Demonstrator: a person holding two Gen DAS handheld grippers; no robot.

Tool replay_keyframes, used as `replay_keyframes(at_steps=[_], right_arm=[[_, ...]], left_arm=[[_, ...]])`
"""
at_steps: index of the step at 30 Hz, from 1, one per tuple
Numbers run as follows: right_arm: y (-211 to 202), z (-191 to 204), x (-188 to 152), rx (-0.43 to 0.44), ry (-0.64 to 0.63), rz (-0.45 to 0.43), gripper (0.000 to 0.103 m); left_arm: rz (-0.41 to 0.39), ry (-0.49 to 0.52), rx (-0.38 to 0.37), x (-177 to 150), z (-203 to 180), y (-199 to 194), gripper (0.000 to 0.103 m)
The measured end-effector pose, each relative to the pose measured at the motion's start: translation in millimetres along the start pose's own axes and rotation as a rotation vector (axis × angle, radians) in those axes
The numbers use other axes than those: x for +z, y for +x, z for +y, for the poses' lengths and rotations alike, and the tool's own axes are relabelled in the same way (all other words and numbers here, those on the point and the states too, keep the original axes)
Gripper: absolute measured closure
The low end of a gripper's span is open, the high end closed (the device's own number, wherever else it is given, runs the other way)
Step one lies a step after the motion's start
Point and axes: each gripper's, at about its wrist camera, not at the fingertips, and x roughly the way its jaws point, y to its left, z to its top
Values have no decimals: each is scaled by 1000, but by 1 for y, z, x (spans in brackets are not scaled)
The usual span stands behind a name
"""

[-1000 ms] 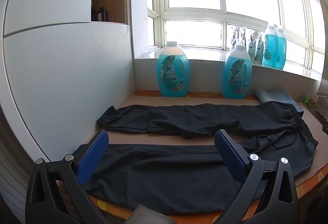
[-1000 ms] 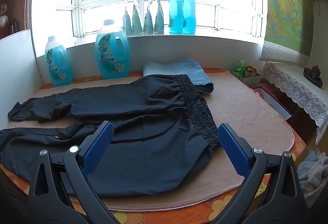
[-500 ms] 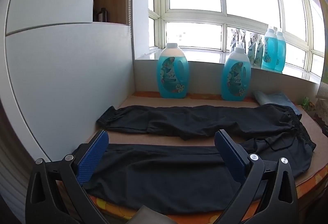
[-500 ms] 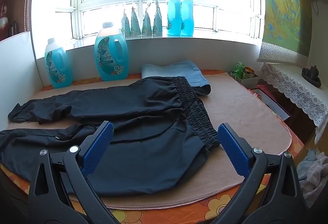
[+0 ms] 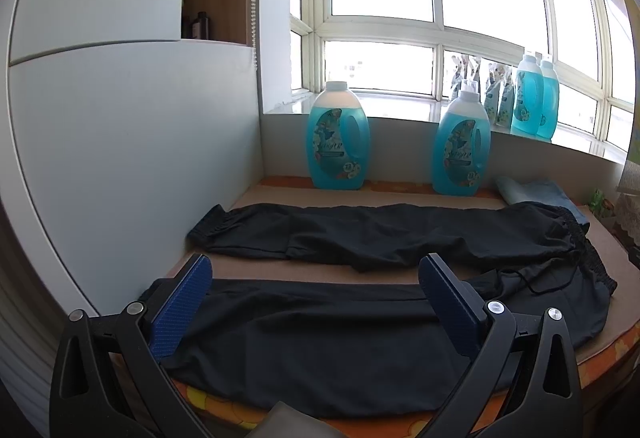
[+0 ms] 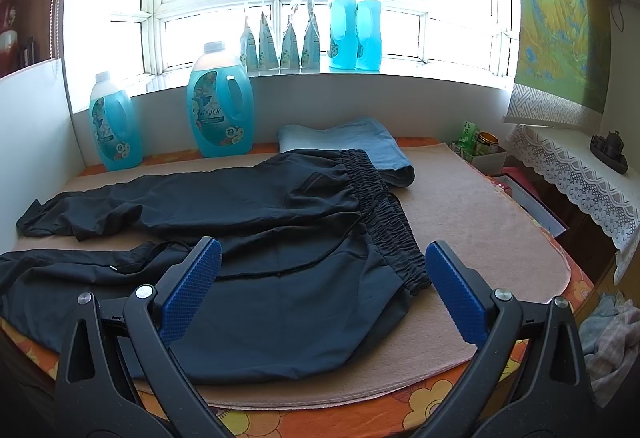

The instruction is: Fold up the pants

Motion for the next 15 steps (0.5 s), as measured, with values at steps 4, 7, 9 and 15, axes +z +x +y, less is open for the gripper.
replay_keyframes(at_steps=[4,7,9,15], right_arm=[[0,0,0,0,-1,-1,0],[0,0,-1,0,-2,-1,0],[0,1,-1,0,-3,-1,0],[0,1,-1,-1,-2,0,0]], left_arm=[[0,0,-1,-1,0,0,0],[-1,3,-2,0,0,0,0],[0,3,-2,0,-1,1,0],[-3,4,-1,-2,-2,-1,0]])
